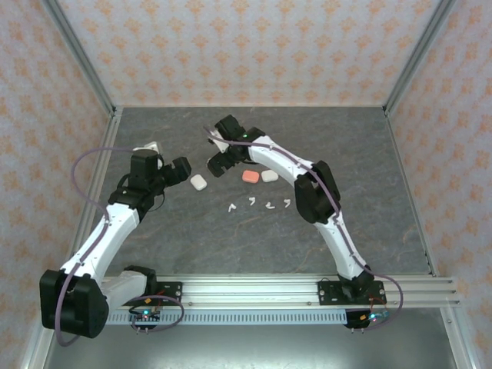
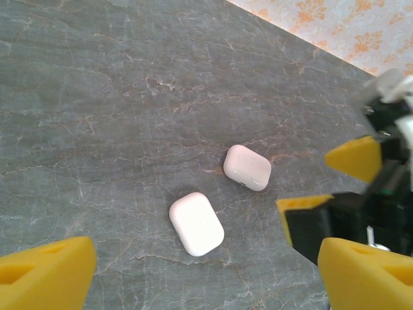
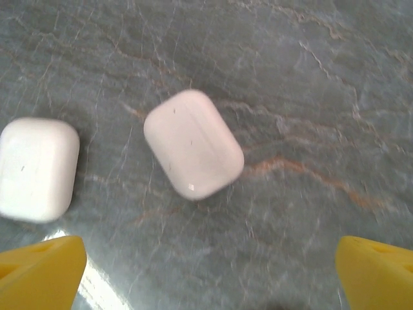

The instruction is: Insert the wireless bluetooth earbuds into the charging case

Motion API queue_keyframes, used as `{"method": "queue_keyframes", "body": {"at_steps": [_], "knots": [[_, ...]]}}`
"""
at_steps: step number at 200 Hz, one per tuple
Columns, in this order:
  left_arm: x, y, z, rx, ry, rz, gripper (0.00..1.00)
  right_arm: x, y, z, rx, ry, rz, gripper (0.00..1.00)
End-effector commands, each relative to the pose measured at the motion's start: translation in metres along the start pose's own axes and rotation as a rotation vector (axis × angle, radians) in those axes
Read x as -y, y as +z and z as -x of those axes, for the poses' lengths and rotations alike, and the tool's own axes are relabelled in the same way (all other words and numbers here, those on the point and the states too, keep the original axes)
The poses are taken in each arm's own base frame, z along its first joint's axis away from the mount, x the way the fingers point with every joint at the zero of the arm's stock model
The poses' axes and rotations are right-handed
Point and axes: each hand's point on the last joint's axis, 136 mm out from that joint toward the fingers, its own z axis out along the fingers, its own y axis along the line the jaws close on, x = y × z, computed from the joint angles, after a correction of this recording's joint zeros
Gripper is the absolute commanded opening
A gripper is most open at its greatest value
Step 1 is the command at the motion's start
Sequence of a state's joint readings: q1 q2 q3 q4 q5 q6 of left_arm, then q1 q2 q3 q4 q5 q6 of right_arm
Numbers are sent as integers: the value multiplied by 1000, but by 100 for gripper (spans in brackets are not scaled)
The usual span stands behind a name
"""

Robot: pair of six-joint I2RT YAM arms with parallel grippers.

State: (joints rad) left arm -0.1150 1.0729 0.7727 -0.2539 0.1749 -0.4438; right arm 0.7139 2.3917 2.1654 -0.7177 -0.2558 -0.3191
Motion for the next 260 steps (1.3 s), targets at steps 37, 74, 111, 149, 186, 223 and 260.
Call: {"method": "queue_keyframes", "body": {"at_steps": [37,74,111,149,186,223,260], "knots": [[-10,-10,-7,-14,-2,29,90,-6,50,-5,-66,-77,26,96],[-10,-8,-8,-17,-12,25,90,-7,69,0,-40,-77,33,90],[-9,-9,-7,-17,-12,24,91,-10,81,-3,-39,-80,48,76],[-10,-9,-9,-19,-14,25,91,-11,82,-14,-80,-90,54,66],[-10,-8,-11,-25,-18,25,91,-8,70,-22,-126,-100,32,53],[-3,-9,-9,-32,-15,-10,91,2,32,-7,-80,-122,-25,46],[18,-15,-4,-46,2,-106,90,7,-28,16,38,-121,-49,43]]}}
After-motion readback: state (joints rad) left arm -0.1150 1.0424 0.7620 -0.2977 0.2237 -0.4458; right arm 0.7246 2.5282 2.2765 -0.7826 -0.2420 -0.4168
